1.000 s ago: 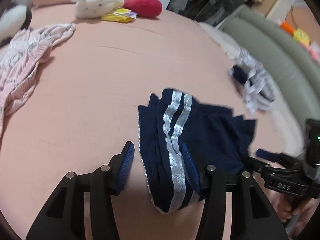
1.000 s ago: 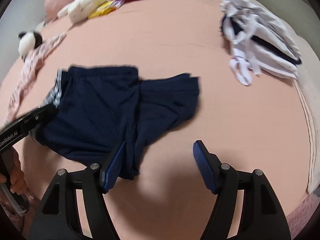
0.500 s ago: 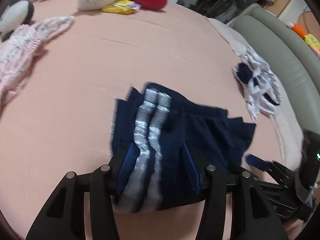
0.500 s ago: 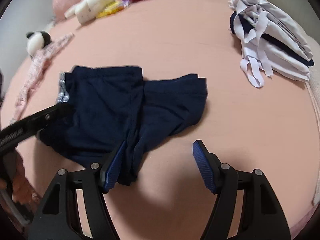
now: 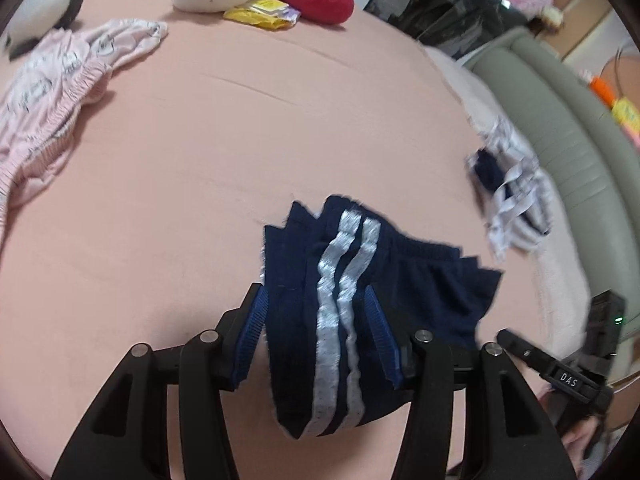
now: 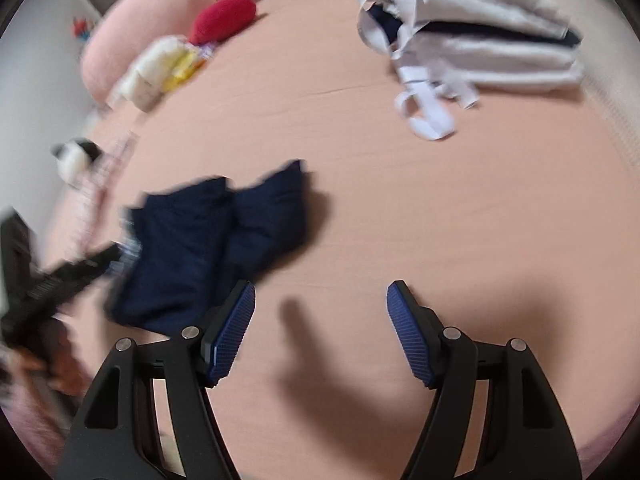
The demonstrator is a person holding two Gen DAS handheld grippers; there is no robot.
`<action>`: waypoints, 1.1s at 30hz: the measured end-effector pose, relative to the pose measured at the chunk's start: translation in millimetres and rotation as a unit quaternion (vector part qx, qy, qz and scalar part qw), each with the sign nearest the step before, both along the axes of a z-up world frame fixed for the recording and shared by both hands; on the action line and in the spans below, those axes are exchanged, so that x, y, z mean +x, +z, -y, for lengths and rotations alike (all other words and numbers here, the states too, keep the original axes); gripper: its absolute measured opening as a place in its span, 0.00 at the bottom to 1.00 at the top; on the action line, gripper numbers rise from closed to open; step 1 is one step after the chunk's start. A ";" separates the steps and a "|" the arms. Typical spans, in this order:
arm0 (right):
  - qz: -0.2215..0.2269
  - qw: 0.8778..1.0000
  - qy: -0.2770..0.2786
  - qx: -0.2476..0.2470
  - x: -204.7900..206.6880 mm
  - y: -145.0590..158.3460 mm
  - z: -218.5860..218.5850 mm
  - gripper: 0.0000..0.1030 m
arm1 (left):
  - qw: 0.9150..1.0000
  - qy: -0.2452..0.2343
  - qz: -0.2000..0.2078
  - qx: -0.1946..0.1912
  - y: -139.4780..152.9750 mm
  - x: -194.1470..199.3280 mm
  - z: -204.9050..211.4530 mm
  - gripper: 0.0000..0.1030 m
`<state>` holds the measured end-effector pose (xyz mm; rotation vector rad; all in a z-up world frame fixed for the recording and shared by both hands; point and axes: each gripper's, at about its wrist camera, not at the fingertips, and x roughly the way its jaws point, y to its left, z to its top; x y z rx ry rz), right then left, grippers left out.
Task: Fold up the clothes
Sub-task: 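Grasp the folded navy shorts with the left gripper and lift them, then carry the shorts with the left gripper onto the stack of folded clothes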
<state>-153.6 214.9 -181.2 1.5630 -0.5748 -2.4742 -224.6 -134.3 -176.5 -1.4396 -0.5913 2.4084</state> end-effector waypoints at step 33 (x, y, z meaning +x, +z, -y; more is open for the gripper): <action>-0.150 0.988 0.016 0.024 -65.7 172.8 -72.5 0.13 | 0.967 -0.197 -0.159 -0.004 169.0 -85.6 -227.4 0.11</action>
